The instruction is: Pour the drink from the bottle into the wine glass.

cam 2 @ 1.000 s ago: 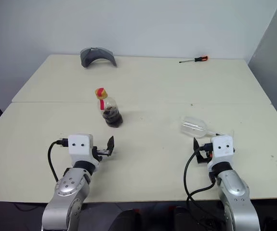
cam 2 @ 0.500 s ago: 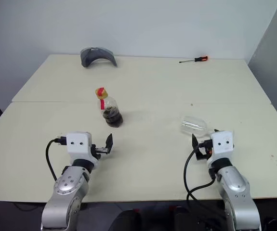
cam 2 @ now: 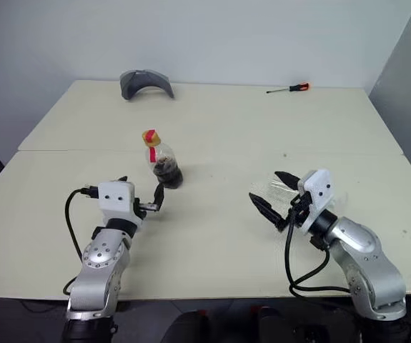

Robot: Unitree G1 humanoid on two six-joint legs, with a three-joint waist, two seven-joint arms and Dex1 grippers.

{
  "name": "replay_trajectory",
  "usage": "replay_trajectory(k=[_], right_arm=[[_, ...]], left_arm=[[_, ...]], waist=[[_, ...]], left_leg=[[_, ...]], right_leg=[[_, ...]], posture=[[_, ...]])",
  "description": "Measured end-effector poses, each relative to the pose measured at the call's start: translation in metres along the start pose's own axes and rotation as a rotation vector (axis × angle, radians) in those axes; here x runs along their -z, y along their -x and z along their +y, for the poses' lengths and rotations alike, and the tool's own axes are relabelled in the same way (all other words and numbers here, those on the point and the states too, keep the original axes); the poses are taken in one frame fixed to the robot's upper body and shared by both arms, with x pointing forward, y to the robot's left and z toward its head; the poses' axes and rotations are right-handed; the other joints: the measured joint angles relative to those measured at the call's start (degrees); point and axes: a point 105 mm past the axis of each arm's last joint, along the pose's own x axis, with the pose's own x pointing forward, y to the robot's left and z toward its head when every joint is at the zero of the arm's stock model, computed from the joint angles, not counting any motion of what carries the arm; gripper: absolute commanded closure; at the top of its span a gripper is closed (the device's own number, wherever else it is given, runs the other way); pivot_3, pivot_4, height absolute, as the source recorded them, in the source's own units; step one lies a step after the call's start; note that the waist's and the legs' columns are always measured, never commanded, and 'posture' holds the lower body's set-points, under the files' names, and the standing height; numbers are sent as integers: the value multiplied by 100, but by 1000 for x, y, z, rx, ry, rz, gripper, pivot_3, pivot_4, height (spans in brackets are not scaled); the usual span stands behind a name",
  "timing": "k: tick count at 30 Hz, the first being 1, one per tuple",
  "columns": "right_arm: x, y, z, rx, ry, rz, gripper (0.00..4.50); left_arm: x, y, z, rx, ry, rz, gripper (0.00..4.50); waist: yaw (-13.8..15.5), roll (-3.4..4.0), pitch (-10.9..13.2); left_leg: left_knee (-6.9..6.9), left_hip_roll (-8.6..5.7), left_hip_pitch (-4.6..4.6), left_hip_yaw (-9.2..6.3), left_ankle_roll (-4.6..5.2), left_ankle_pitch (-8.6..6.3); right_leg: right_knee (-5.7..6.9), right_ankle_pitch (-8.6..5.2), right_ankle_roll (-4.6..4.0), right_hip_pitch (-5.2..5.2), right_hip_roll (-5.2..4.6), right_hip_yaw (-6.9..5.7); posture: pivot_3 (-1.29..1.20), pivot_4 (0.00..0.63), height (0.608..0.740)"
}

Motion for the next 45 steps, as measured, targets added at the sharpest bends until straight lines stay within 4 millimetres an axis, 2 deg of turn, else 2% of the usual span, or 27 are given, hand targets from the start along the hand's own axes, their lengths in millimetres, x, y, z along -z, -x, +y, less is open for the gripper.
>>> replay_trajectory(k=[5, 9, 22, 30, 37, 43, 44, 45], right_arm=[[-6, -7, 7, -112, -18, 6, 0], [-3, -7, 5, -127, -37, 18, 0], [-2, -11, 6, -140, -36, 22, 0], [0, -14, 10, -124, -51, 21, 0], [-1, -15, 12, -117, -47, 22, 0], [-1, -15, 12, -117, -48, 23, 0], [-1, -15, 12, -117, -48, 23, 0], [-1, -15, 12, -117, -48, 23, 0]], left_arm=[[4, -1, -12, 38, 49, 4, 16], [2, -5, -13, 37, 49, -11, 16], [-4, -33, -10, 49, 18, -60, 16], [1, -57, -21, 119, 40, -43, 16], [6, -71, -21, 116, 44, -43, 16], [-10, -85, -19, 89, 48, -103, 16], [-10, -85, -20, 87, 50, -106, 412], [-9, -86, -20, 85, 52, -106, 590]], waist=[[1, 0, 0], [5, 0, 0], [11, 0, 0], [10, 0, 0], [10, -1, 0], [10, -1, 0], [10, -1, 0], [10, -1, 0]], left_leg=[[0, 1, 0, -2, 0, 0], [1, 1, 0, -1, 0, 0], [3, 0, -1, -1, -1, 1], [4, 0, -2, 0, -3, 2], [4, 0, -2, -1, -3, 2], [6, -1, -3, 0, -5, 3], [6, -1, -3, 0, -5, 3], [5, -1, -3, 0, -5, 3]], right_leg=[[0, 0, 0, 0, 0, -2], [1, 0, 0, 0, -1, -1], [1, 1, 0, 0, -2, -2], [1, 1, 0, -1, -2, -3], [2, 1, 0, -2, -2, -5], [2, 1, 0, -2, -2, -4], [2, 1, 0, -2, -2, -4], [2, 1, 0, -2, -2, -5]], posture=[[0, 150, 740], [0, 150, 740], [0, 150, 740], [0, 150, 740], [0, 150, 740], [0, 150, 740], [0, 150, 740], [0, 150, 740]])
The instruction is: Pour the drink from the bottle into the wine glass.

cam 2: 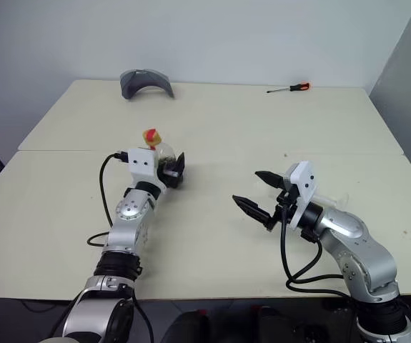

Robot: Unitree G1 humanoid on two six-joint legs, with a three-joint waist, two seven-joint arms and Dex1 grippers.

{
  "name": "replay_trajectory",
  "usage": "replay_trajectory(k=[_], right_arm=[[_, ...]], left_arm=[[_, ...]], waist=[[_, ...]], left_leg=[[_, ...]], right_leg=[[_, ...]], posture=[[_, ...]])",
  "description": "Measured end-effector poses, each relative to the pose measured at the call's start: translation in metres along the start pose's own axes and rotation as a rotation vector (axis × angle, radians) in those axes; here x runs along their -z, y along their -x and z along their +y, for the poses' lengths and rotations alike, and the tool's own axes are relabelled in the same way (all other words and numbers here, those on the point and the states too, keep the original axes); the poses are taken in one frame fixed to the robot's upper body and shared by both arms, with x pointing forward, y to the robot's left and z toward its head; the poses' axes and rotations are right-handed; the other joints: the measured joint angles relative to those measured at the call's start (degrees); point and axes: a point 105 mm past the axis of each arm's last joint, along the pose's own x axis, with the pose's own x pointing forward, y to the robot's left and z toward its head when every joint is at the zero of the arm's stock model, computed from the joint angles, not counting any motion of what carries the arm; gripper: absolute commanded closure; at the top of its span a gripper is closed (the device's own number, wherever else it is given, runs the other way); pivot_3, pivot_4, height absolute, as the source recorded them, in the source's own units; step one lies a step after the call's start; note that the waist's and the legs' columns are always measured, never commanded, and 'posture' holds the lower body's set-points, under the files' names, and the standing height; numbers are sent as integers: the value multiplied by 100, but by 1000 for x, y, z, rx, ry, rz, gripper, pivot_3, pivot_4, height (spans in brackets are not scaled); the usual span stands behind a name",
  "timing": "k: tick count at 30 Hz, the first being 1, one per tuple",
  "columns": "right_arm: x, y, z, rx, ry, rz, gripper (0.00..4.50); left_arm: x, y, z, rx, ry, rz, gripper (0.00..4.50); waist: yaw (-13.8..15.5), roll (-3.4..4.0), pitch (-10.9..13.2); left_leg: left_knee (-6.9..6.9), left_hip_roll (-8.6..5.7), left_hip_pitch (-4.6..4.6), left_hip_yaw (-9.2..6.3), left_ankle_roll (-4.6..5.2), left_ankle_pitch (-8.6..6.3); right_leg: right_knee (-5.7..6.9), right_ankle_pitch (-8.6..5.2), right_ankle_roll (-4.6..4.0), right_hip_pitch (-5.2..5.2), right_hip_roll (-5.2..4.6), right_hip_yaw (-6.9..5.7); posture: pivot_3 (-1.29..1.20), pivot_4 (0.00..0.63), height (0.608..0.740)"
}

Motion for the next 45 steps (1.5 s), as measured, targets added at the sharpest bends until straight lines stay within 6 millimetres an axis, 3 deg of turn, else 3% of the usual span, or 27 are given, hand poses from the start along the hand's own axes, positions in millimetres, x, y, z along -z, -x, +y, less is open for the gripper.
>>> replay_trajectory(k=[5, 8, 22, 28, 33, 37, 45], right_arm=[[0, 0, 0, -1, 0, 0, 0], [0, 0, 0, -1, 0, 0, 0], [-9, -7, -6, 0, 15, -21, 0], [-48, -42, -33, 76, 146, -62, 0], [-61, -70, -44, 112, 159, -74, 0], [-65, -83, -40, 87, 143, -87, 0], [-63, -92, -29, 29, 73, -69, 0]], left_arm=[[4, -1, -2, -10, 14, 8, 2081], [4, -1, -4, -8, 19, 8, 2501], [4, -1, -3, 32, 23, 22, 2861], [-13, -3, -31, 301, 124, 66, 3111], [-36, -3, -47, 521, 132, 84, 3232], [-49, -1, -59, 666, 105, 88, 3309], [-48, 8, -78, 837, 66, 117, 3388]], waist=[[0, 0, 0], [-1, 0, 0], [-11, 0, 0], [-24, 1, 2], [-43, 2, 3], [-40, 3, 3], [-47, 5, 4]], left_leg=[[0, 0, -1, -1, 0, 0], [1, 0, -2, 0, -10, 5], [0, 0, -1, 1, -13, 7], [2, 0, -4, 1, -23, 13], [2, 0, -6, 2, -23, 13], [4, -1, -9, 3, -23, 13], [4, -1, -9, 2, -23, 13]], right_leg=[[0, 0, 0, 0, 0, -1], [-1, 0, 0, -1, 0, -1], [2, 0, 0, -2, 0, 0], [2, 0, 0, -7, 1, -2], [2, 0, -1, -10, 1, 0], [0, 0, -1, -10, -1, 1], [4, 0, -1, -13, -1, 1]], posture=[[0, 150, 740], [0, 150, 740], [0, 150, 740], [0, 150, 740], [0, 150, 740], [0, 150, 740], [0, 150, 740]])
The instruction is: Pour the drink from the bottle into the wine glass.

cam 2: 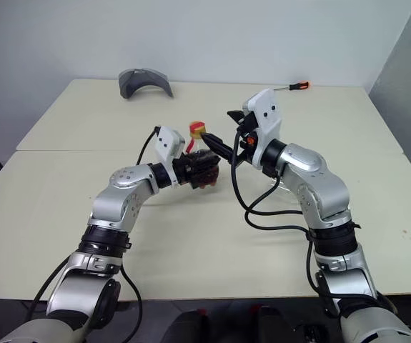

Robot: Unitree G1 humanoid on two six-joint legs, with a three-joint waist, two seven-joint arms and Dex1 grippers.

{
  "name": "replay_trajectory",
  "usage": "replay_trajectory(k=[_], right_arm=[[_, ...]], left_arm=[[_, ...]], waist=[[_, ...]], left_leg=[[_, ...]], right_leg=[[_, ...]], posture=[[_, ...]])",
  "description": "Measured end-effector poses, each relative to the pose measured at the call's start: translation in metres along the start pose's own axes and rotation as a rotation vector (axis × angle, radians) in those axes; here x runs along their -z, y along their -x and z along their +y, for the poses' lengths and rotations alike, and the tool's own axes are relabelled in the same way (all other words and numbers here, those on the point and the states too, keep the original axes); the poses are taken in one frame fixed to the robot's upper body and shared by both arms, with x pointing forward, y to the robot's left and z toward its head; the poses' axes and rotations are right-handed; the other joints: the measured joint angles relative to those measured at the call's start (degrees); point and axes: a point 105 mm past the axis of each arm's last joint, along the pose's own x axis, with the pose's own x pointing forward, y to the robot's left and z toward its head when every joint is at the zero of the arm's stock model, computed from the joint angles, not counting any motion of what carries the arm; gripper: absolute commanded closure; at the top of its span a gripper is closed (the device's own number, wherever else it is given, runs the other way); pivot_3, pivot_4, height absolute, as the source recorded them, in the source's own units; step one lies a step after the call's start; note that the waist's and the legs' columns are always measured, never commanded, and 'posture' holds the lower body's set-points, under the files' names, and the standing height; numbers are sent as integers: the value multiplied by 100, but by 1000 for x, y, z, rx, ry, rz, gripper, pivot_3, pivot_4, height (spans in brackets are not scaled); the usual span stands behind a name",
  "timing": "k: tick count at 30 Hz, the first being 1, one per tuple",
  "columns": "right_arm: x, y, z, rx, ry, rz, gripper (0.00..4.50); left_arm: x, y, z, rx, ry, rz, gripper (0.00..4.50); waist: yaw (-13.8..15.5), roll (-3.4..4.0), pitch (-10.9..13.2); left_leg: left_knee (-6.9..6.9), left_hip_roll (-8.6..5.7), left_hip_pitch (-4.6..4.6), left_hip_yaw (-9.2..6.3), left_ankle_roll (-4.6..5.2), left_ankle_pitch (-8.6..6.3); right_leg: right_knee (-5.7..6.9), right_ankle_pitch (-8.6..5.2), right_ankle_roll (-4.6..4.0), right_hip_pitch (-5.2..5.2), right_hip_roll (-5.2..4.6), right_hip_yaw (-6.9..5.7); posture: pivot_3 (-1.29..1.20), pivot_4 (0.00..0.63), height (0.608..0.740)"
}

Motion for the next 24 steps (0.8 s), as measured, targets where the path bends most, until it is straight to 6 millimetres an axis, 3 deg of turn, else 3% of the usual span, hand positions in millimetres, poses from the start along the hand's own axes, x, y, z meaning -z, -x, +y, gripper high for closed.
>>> replay_trajectory(k=[10, 21, 24], right_arm=[[-9, -7, 12, -73, -31, 8, 0], [-3, -15, 15, -116, -101, 49, 0], [-1, -16, 14, -118, -122, 50, 636]], left_arm=[[2, -4, -6, 42, -14, 4, 3457], [5, -5, -10, 53, -13, 11, 3458], [4, -5, -11, 60, -15, 11, 3473]], waist=[[-1, 1, 1], [-7, 1, 1], [-10, 1, 1]], left_leg=[[-1, 0, -2, -1, 1, -1], [-1, 0, -2, -1, 2, -1], [-1, 1, -2, 0, 2, -1]], right_leg=[[0, 0, 0, -2, 0, 0], [0, 0, 0, -2, 0, 0], [0, 0, 0, -3, 0, 0]], posture=[[0, 150, 740], [0, 150, 740], [0, 150, 740]])
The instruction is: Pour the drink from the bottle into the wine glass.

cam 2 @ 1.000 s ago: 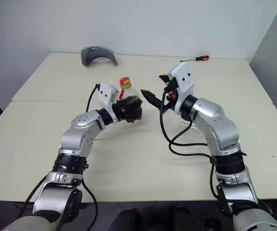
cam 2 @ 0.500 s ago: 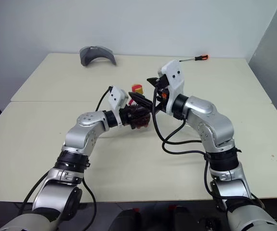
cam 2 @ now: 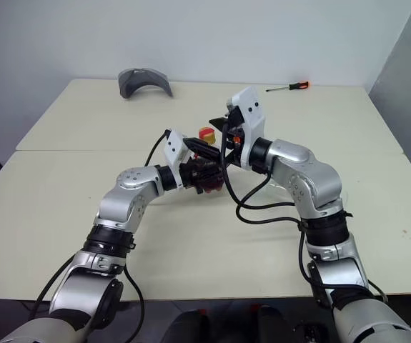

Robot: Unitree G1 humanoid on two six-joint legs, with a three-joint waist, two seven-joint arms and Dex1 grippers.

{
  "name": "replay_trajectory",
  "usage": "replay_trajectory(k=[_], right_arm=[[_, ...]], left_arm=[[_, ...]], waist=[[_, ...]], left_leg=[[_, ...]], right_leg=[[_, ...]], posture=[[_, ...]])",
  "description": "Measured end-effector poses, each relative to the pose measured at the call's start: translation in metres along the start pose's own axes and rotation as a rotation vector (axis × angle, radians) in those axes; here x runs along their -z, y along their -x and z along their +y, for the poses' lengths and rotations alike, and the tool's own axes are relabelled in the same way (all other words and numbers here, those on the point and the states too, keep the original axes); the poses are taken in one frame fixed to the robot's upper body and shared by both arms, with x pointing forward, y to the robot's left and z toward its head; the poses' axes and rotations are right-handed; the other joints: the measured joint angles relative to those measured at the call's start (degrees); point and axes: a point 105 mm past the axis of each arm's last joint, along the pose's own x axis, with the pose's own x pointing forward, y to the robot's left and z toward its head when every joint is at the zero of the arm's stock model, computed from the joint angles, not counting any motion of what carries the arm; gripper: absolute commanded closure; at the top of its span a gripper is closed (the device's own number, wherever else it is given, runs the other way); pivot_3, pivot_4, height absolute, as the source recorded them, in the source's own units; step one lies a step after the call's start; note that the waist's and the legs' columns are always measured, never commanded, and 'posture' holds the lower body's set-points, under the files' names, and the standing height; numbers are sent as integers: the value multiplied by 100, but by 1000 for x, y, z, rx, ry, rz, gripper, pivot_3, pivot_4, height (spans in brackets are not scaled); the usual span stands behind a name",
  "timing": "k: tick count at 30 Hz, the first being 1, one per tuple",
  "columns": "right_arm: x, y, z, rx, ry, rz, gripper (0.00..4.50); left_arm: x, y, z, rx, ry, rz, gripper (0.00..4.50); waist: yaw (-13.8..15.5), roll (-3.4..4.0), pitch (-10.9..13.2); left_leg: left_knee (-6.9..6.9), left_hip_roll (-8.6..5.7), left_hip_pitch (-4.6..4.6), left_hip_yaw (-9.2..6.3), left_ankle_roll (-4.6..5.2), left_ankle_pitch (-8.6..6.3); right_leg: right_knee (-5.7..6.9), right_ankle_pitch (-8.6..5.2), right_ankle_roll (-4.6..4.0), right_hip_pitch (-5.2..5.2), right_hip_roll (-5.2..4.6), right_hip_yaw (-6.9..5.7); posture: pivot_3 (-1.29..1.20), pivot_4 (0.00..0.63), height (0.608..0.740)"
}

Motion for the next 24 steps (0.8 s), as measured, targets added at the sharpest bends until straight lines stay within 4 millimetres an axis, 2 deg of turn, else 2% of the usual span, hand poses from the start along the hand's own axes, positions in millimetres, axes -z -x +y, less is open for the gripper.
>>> replay_trajectory(k=[6, 8, 18, 20, 24], right_arm=[[3, 2, -6, 22, -13, 13, 2794], [2, 3, -8, 29, -18, 10, 3317], [-1, 7, -6, -18, -4, 2, 3319], [-6, 12, -1, -76, 15, -6, 3319], [-23, 32, 20, -303, 49, -38, 3319]], left_arm=[[-1, 1, -3, 15, -4, -3, 3475], [-1, 0, -3, 17, -4, -4, 3476], [-5, 2, -11, 50, 0, -9, 3493], [-10, 6, -17, 78, -7, -18, 3493], [-31, 23, -47, 227, -14, -50, 3497]], waist=[[0, 0, 0], [-1, 0, 0], [-7, 1, 1], [-9, 2, 2], [-26, 9, 8]], left_leg=[[0, 0, -1, 0, 0, 0], [0, 0, -1, 0, 0, 0], [0, 0, -3, 0, 1, 0], [0, 0, -3, -1, 1, -1], [-1, 1, -6, -4, 13, -7]], right_leg=[[-1, 0, 0, 0, 0, 0], [0, 0, 0, 0, 0, 0], [-2, 0, 0, -1, 0, 0], [-2, 0, 0, -1, 0, 0], [-4, 0, 0, -1, 0, 0]], posture=[[0, 150, 740], [0, 150, 740], [0, 150, 740], [0, 150, 740], [0, 150, 740]])
